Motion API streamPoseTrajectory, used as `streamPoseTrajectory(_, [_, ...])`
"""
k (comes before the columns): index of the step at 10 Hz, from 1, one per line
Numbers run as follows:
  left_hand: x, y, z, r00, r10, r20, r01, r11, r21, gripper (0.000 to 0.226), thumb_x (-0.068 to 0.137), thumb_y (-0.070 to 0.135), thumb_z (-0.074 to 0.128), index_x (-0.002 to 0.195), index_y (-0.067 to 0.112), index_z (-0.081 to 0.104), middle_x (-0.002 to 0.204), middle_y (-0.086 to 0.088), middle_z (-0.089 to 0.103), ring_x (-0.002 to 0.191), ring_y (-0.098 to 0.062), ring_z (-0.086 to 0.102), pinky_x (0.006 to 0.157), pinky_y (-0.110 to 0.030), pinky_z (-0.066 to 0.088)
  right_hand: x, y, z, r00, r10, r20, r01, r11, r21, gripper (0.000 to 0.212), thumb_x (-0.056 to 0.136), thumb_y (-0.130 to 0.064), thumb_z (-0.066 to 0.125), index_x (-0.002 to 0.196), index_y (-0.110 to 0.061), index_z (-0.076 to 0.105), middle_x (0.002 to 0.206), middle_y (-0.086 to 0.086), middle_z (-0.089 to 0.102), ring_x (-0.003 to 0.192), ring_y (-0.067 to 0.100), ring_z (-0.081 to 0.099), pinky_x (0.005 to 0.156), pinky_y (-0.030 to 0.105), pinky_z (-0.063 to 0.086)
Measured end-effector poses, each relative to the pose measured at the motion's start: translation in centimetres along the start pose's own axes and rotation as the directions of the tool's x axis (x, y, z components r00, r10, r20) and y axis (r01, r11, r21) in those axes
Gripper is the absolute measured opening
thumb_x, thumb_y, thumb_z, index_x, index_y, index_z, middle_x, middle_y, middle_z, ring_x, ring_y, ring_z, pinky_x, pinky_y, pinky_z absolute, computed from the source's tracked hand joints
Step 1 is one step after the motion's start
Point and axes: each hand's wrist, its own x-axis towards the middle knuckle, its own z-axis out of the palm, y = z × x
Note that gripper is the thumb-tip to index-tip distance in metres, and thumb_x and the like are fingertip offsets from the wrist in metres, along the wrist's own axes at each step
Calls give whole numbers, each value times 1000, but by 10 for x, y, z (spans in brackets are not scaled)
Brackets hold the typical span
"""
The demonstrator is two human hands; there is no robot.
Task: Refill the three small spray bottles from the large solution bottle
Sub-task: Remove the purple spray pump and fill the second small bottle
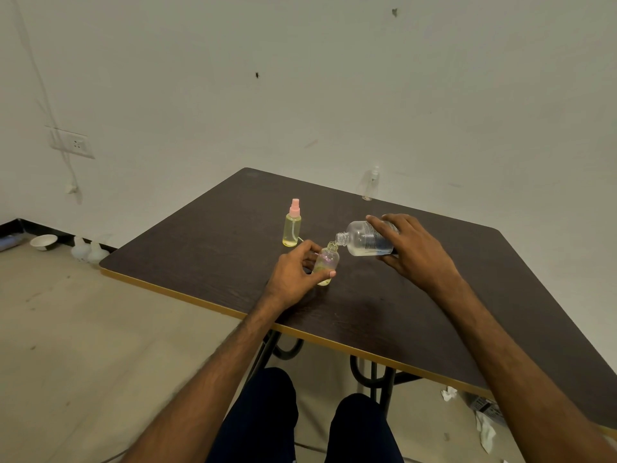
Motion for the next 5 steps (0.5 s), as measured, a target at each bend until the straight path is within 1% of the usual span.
streamPoseTrajectory(5, [0,0,0,1000,-14,2,14,1000,6,46,74,43,84,109,25,60,106,9,71,97,-5,67,88,-35,59,1,1,1,1000,-15,-15,15,1000,-21,80,80,-29,79,148,-20,38,135,16,53,123,35,51,90,46,53])
